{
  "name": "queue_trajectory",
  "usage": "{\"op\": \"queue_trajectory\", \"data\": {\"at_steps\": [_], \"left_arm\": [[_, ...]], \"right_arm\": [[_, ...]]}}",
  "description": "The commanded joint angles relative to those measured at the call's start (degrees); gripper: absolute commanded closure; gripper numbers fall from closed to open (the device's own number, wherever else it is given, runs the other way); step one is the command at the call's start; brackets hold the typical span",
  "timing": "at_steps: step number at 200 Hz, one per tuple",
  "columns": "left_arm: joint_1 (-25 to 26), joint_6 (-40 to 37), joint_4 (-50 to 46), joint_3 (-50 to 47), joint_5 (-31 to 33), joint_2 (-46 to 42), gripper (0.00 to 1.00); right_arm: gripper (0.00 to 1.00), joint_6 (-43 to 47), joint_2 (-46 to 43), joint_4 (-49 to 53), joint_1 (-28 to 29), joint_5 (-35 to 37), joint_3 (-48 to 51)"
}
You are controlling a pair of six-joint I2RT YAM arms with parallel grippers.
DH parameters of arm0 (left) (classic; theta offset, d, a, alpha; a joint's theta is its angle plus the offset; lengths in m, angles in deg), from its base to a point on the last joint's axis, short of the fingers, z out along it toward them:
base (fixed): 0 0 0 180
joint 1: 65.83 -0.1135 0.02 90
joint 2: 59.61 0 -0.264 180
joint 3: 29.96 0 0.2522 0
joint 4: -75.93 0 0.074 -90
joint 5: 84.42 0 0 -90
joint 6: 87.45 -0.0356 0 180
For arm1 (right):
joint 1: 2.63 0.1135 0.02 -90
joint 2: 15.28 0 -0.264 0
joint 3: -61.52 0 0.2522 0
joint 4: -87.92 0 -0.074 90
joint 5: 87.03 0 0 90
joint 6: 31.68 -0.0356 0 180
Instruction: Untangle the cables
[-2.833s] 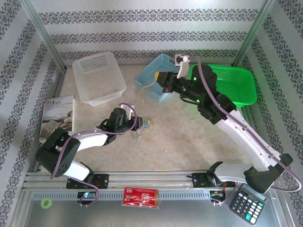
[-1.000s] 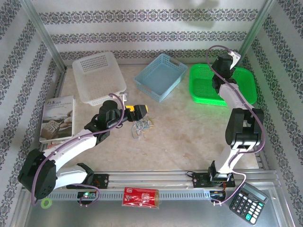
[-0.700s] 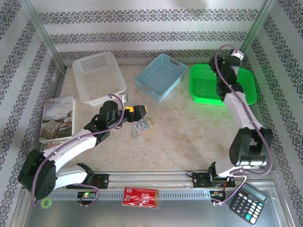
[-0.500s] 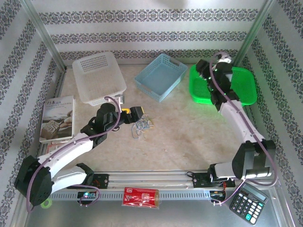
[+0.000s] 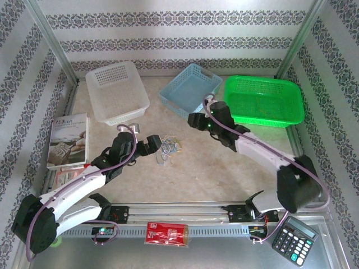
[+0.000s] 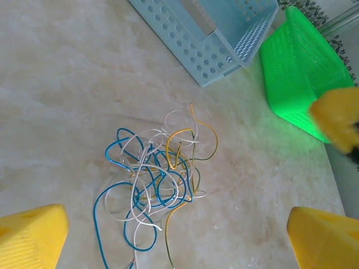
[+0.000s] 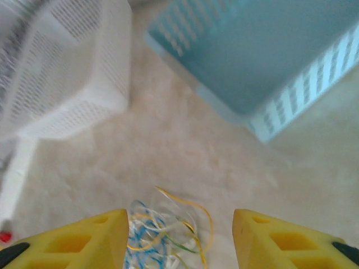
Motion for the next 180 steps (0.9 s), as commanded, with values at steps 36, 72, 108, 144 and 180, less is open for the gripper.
{"op": "queue_trajectory", "data": {"at_steps": [36, 72, 108, 144, 180], "left_arm": [[0.6, 1.8, -0.8, 0.6, -0.3, 1.1, 0.00], [0.6, 1.7, -0.2, 1.0, -1.0, 1.8, 0.00], [0.5, 1.8, 0.7, 1.3, -1.6, 3.2, 0.00], [0.5, 1.6, 1.2, 2.0, -2.7, 4.6, 0.00], [0.5, 1.2, 1.7, 2.1, -3.2, 4.9, 0.00]], "right_arm": [[0.51, -0.8, 11.0, 0.0, 1.0, -5.9, -3.1], [0.51, -1.9, 13.1, -1.7, 1.5, -6.5, -4.1], [0.52, -3.0, 16.1, -2.4, 1.7, -6.9, -5.8], [0.58, -3.8, 18.2, -3.3, 1.7, -7.8, -6.5], [0.90, -3.4, 16.2, -3.6, 1.7, -9.0, -5.6]]}}
